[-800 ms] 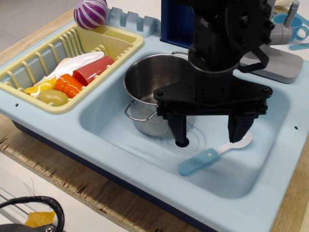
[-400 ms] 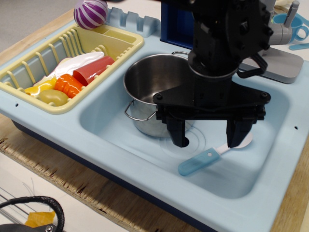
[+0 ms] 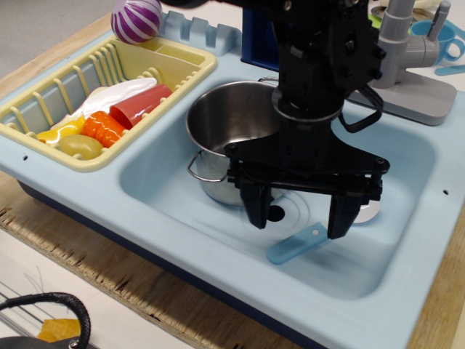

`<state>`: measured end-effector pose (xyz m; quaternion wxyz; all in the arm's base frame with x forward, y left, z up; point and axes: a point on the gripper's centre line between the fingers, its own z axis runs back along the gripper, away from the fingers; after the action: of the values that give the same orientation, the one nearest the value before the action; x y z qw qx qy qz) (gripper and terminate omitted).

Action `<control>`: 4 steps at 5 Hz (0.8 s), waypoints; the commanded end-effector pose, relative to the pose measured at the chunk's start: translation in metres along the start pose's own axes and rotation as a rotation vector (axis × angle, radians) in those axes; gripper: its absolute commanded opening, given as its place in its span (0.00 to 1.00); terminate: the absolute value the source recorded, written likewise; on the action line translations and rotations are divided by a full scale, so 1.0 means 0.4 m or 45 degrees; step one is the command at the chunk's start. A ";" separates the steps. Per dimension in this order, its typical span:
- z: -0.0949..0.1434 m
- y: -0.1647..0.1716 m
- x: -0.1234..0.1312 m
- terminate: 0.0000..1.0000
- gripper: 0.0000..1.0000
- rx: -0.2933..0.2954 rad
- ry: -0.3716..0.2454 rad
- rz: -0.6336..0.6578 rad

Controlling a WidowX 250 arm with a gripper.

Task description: Put spoon in pot

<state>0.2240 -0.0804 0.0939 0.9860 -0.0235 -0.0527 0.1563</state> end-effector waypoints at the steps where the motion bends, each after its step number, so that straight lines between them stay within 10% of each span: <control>1: -0.011 0.000 0.005 0.00 1.00 -0.033 -0.010 -0.026; 4: -0.085 0.011 -0.025 0.00 1.00 -0.069 -0.011 -0.062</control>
<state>0.2217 -0.0835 0.0588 0.9884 -0.0521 -0.0709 0.1241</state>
